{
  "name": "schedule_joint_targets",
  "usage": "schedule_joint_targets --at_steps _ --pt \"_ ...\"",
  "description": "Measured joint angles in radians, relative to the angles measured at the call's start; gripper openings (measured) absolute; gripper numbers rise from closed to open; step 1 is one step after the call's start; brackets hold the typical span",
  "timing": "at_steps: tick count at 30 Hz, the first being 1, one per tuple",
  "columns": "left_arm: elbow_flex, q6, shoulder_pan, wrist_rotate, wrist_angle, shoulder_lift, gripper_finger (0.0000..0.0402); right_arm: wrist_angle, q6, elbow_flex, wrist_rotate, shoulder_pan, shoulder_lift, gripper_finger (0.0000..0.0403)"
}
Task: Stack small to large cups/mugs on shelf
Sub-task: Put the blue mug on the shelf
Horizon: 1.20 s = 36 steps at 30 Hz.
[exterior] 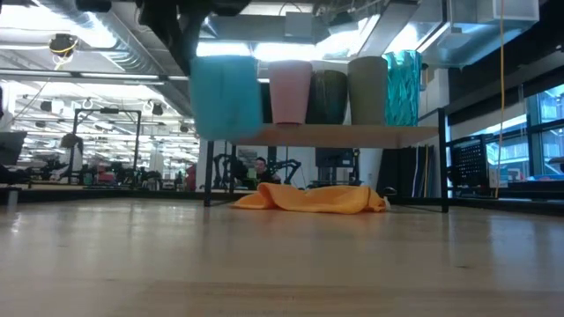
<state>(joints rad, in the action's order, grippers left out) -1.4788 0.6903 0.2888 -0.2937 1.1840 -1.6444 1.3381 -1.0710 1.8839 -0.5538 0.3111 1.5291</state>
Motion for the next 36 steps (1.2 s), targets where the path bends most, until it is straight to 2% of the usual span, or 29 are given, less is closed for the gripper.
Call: schedule_joint_targets --at_steps 6,12,22,26,36 --pt "-0.010 0.054 -0.077 -0.112 0.147 0.102 0.0002 0.001 0.001 0.000 -0.003 0.000 0.000 0.0168" --pt "-0.010 0.155 -0.163 -0.149 0.172 0.163 0.0001 0.000 0.000 0.000 -0.004 0.000 0.000 0.0168" --pt "-0.010 0.228 -0.240 -0.142 0.125 0.173 0.0001 -0.003 -0.035 -0.015 -0.004 0.000 0.000 0.0168" --pt "-0.010 0.245 -0.270 -0.133 0.065 0.173 0.0000 -0.005 -0.065 -0.051 -0.003 0.000 0.000 0.0168" --pt "-0.010 0.266 -0.321 -0.098 0.068 0.173 0.0000 -0.075 -0.125 -0.138 0.032 0.000 0.000 0.0168"
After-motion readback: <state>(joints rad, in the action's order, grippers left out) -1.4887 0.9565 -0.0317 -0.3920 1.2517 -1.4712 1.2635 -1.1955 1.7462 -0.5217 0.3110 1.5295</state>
